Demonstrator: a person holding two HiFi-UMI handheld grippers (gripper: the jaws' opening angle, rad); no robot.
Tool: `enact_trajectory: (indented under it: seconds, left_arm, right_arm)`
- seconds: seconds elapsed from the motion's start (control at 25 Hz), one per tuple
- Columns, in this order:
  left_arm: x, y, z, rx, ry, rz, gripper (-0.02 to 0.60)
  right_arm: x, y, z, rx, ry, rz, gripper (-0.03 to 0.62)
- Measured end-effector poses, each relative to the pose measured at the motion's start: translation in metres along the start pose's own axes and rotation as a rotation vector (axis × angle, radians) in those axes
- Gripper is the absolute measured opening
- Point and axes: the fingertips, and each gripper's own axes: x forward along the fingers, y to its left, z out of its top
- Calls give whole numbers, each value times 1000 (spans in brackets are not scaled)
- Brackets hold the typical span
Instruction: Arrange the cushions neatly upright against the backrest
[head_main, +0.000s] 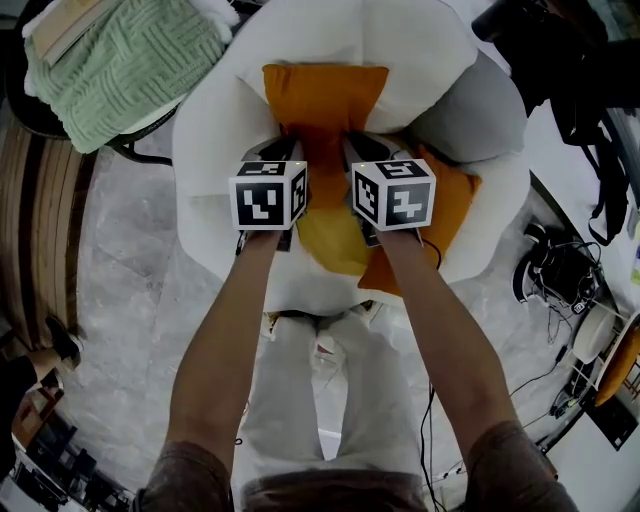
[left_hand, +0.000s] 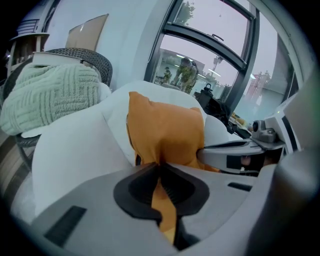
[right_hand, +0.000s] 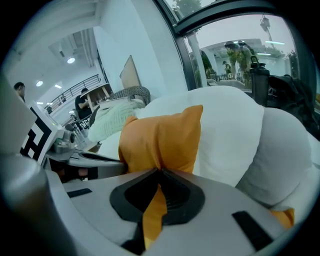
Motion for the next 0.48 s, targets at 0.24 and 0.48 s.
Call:
enact_trajectory:
  seconds: [0.24,0.48]
  left_arm:
    - [-6,2,-1,24,9,32,46]
    - [-41,-5,1,48,6,61,19]
  right_arm:
    - [-6,3,0,-33,16,-36,36]
    - [-43,7,5,-1,2,-97,41]
